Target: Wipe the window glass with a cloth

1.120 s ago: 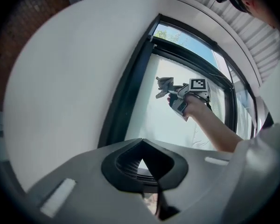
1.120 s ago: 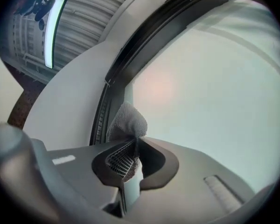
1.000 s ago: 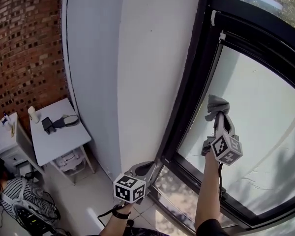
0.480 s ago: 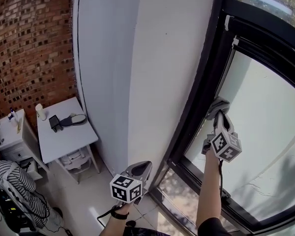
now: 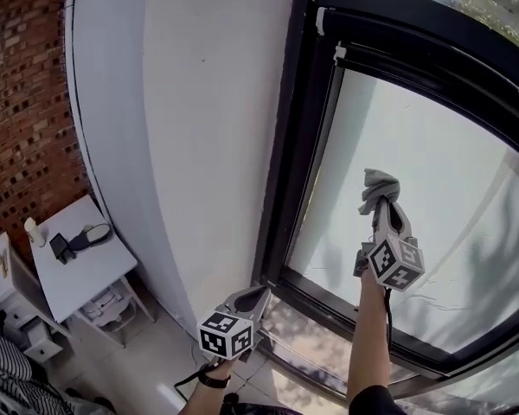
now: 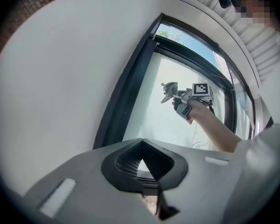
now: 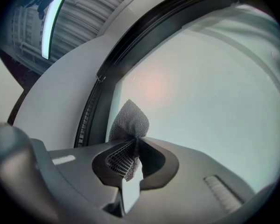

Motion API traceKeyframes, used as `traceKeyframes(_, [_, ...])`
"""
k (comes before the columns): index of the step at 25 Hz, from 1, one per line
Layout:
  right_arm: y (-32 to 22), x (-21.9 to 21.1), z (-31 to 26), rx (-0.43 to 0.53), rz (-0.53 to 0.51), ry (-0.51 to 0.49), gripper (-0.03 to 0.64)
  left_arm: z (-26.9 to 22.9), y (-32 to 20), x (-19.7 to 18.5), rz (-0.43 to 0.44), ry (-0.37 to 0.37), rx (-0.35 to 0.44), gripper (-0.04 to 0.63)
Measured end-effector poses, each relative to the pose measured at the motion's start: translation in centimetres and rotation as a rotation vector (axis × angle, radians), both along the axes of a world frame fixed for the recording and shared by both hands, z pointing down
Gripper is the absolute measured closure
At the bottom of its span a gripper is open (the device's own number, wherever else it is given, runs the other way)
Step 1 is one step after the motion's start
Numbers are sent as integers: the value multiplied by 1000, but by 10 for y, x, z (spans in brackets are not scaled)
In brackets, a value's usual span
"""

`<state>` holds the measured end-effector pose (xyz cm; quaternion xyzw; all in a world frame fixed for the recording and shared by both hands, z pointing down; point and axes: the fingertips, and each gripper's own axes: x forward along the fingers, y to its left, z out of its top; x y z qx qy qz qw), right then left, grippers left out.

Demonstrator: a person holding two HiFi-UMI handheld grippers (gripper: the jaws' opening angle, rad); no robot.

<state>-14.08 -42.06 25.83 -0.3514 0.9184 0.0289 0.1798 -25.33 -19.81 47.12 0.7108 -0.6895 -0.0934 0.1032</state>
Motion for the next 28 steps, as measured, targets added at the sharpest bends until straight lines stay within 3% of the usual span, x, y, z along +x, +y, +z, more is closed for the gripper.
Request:
traceKeyframes(8, [-14,108,-1,26,192,25,598,-4,-47,59,176,-10,-15,593])
traceKeyframes(15, [-16,226,6,29,401,62,598,-6,-75,135,370,-13,-4,593])
traceKeyframes(21, [-8,326,5,33,566,65,598,-6,-90,181,444,-5,-4,593])
traceKeyframes(28, [-6,425,3,14,685,55,598,-11,-101,226,469,-29,18,593])
